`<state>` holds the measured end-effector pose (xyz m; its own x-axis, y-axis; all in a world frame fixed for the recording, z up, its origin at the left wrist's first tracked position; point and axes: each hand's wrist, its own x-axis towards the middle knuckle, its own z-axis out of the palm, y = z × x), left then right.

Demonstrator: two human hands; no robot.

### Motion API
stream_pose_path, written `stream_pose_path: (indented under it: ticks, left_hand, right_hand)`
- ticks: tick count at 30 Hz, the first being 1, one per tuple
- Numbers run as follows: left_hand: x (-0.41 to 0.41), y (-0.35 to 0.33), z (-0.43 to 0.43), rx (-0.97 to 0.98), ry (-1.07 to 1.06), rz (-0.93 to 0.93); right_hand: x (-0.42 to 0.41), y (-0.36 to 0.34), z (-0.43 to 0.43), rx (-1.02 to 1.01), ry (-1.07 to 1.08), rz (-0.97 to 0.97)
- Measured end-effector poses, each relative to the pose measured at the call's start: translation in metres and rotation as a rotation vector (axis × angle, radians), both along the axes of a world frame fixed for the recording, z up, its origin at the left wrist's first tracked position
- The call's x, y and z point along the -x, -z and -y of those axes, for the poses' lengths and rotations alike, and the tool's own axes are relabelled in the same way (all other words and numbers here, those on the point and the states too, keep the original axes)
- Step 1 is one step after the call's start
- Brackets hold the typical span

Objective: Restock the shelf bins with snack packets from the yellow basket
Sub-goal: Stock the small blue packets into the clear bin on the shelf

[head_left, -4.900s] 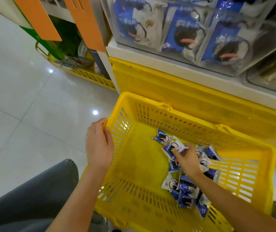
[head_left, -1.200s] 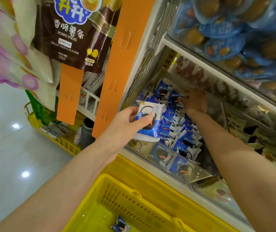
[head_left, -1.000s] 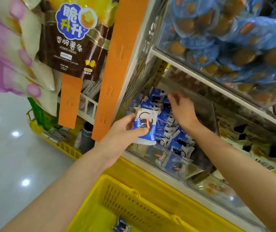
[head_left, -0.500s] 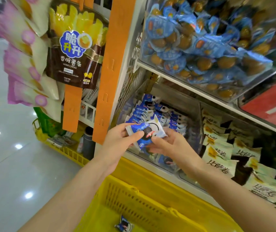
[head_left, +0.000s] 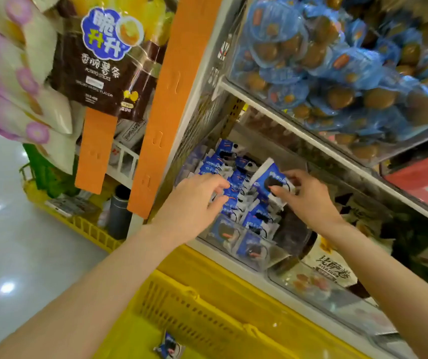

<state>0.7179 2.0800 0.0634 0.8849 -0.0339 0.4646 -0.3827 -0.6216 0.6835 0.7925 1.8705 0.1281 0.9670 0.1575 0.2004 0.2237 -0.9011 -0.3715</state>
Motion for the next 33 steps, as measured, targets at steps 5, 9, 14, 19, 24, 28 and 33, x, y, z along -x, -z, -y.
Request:
stream_pose_path:
  ticks: [5,9,14,19,24,28,33]
  left_hand:
    - [-0.006,0.025,-0.006,-0.365,0.008,0.097]
    - [-0.010,0.036,-0.012,-0.369,0.028,0.202]
    - [-0.015,0.048,-0.009,-0.274,0.024,0.266]
    - [-0.018,0.055,-0.012,-0.299,0.049,0.325]
    - [-0.019,0.055,-0.012,-0.312,0.055,0.320]
    - [-0.017,0.054,-0.012,-0.309,0.051,0.310]
    - [-0.016,0.052,-0.013,-0.326,0.050,0.307]
  right_hand:
    - [-0.073,0.012,0.011,0.134,0.115,0.007]
    - [-0.112,0.026,0.007,0.188,0.102,0.010]
    - [-0.138,0.033,0.008,0.283,0.171,0.028]
    - [-0.146,0.026,0.007,0.375,0.167,0.018]
    - [-0.147,0.028,0.008,0.686,0.223,0.059]
    - [-0.150,0.029,0.011,0.562,0.174,0.035]
    - [-0.144,0.036,-0.014,0.305,-0.036,0.217]
